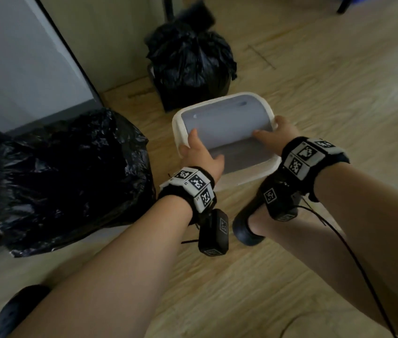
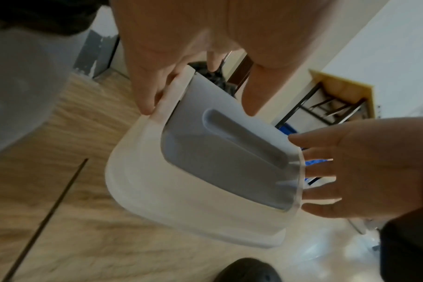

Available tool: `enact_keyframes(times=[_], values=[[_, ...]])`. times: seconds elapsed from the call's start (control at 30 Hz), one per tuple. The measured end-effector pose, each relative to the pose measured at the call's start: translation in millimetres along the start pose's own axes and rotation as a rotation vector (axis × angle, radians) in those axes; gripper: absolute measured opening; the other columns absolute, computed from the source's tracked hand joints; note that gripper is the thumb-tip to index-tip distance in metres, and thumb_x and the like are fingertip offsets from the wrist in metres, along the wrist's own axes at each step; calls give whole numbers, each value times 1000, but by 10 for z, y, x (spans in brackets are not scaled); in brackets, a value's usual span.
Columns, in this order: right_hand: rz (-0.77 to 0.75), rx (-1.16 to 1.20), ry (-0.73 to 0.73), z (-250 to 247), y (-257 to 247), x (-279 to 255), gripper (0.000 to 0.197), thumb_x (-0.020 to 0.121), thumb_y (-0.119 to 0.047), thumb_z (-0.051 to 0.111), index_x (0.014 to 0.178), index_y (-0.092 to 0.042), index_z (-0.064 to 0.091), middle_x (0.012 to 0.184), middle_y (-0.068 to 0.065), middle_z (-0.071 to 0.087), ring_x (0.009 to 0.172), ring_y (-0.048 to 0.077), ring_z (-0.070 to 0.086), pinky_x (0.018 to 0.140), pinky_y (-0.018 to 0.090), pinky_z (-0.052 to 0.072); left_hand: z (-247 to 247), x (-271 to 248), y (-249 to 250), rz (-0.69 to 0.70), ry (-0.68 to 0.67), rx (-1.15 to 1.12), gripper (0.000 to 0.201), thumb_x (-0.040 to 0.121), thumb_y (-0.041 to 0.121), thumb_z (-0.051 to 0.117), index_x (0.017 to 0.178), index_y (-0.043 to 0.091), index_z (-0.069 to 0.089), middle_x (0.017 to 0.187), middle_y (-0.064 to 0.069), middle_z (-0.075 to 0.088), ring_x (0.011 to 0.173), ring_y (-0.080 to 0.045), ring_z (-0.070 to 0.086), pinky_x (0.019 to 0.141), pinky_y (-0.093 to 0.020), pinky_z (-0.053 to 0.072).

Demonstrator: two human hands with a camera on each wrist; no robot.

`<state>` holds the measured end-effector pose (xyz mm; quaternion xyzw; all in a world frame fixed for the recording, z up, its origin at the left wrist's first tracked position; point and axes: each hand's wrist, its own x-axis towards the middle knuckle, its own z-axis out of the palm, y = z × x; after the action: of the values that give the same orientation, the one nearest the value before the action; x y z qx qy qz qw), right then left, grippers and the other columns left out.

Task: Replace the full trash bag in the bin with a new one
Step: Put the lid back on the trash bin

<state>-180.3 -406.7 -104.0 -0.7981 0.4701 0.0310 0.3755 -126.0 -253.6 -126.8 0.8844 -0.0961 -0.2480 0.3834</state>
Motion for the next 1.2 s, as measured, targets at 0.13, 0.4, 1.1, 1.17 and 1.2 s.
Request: enact_keyframes(times=[0.13,0.4,1.1,1.17,1.2], values=[[-68,87,109,-317,-182,-321,61,88,-31,57,139,-5,34,137,19,48,124,35,48,91,35,41,-374,-276,303,134,96,-22,75,87,25,61,147,20,17,150,-12,25,132,-28,39,107,-32,35],[-275,236,200,-418,-646,-985,54,86,-25,57,136,-11,42,133,16,52,120,32,52,86,30,41,-1162,-788,339,217,322,-13,69,87,31,57,146,23,22,151,-6,29,132,-34,38,107,-38,32],[-491,113,-140,1145,-1631,-1499,42,89,-15,51,131,-13,47,129,18,52,112,35,54,91,32,43,-2516,-905,-1178,-35,485,-98,60,86,20,57,142,20,35,145,-10,40,130,-33,42,111,-44,35],[-486,107,-150,1209,-1612,-1498,40,89,-15,51,129,-16,49,128,17,53,111,34,55,93,34,44,-2535,-902,-1220,-25,492,-95,57,87,19,57,141,19,37,145,-9,41,131,-30,41,112,-41,33],[-489,109,-154,1236,-1604,-1498,39,88,-16,52,128,-16,49,126,16,54,110,33,55,92,34,44,-2540,-908,-1236,-22,497,-97,56,88,18,56,140,18,37,144,-8,42,131,-29,41,111,-41,33]])
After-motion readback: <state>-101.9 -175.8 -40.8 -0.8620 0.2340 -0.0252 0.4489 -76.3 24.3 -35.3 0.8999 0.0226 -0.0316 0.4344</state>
